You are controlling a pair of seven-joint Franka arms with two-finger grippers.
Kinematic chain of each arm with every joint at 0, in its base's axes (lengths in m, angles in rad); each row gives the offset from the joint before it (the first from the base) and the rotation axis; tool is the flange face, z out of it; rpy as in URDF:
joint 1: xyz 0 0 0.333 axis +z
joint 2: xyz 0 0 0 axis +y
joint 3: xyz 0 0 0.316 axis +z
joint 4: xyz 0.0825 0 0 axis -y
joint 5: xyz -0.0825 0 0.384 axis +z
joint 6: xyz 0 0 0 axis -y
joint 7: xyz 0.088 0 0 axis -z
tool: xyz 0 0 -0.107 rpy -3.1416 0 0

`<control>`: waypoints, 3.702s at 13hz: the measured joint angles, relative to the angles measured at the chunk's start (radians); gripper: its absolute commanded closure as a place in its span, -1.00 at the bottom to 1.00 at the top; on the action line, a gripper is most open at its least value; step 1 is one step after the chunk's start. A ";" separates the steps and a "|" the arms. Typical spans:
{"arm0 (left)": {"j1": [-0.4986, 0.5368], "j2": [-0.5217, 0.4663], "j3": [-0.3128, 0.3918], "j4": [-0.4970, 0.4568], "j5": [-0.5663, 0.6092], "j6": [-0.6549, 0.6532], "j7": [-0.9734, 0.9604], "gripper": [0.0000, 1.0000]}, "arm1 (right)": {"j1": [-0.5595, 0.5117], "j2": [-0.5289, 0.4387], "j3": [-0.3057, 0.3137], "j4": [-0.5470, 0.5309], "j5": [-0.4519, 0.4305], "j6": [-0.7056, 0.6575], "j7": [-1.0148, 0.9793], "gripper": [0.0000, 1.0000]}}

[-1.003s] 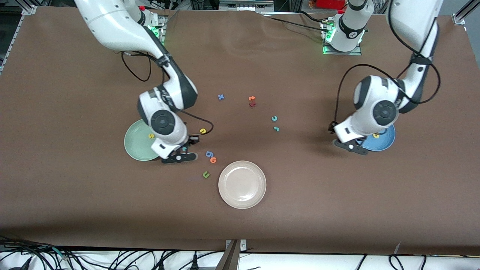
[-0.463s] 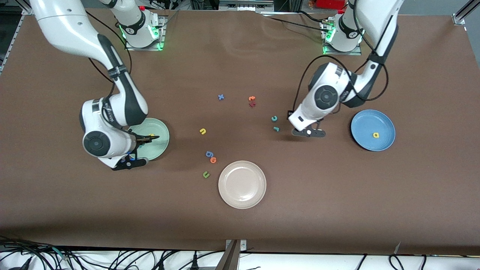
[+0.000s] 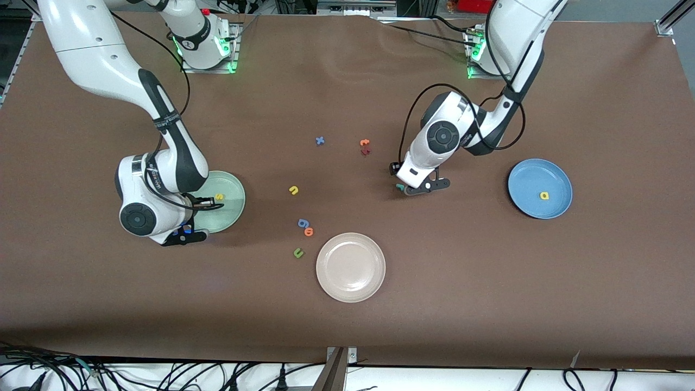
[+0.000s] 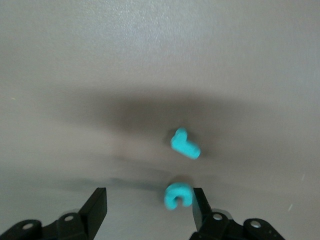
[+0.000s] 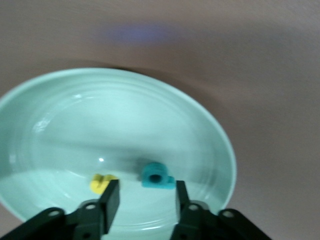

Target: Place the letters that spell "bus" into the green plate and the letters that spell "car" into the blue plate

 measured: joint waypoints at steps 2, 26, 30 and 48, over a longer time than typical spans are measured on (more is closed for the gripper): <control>-0.007 0.027 0.000 0.045 0.000 0.002 -0.059 -0.52 | 0.008 -0.013 0.054 0.021 0.003 -0.016 0.124 -0.96; -0.052 0.055 0.015 0.055 0.359 0.053 0.389 -0.32 | 0.309 -0.018 0.092 -0.176 -0.001 0.447 1.130 0.82; -0.052 0.065 0.015 0.055 0.359 0.065 0.395 -0.24 | 0.308 -0.033 0.087 -0.158 -0.032 0.398 1.118 0.82; 0.190 -0.066 0.132 0.015 0.199 0.027 1.038 0.73 | 0.215 -0.081 -0.076 -0.138 -0.035 0.095 0.665 -1.00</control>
